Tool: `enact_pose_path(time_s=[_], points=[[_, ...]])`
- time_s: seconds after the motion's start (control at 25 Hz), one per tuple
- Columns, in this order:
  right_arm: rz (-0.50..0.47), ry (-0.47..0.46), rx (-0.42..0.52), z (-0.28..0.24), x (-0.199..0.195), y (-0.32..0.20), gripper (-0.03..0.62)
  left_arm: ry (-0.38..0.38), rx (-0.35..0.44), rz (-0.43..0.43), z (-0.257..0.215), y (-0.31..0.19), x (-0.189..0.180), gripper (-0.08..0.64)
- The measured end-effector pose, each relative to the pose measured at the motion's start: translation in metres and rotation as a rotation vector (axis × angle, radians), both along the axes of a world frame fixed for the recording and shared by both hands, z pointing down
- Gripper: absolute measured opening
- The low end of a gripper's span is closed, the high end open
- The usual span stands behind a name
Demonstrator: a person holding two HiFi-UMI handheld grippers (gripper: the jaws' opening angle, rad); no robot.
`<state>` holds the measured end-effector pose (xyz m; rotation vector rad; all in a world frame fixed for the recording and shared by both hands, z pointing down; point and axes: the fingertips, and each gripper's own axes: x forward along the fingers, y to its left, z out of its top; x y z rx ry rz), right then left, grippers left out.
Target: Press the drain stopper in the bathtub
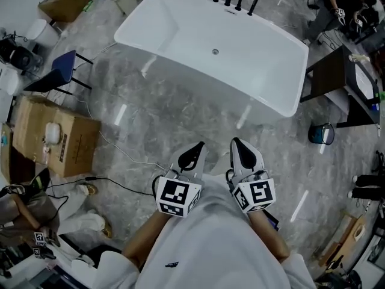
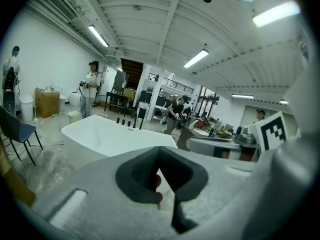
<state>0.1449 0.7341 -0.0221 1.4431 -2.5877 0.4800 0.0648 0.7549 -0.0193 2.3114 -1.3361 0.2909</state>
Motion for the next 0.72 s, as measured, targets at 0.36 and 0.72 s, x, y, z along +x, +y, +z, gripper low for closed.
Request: enact_pose_path(time_s=[0.36, 0.72], points=[[0.059, 0.001, -0.048, 0.008, -0.015, -0.055, -0.006, 0.016, -0.011, -0.007, 0.000, -0.036, -0.037, -0.002], [-0.004, -0.047, -0.096, 0.035, -0.048, -0.175, -0.005, -0.025, -0.062, -0.116, 0.015, -0.135, -0.077, -0.002]])
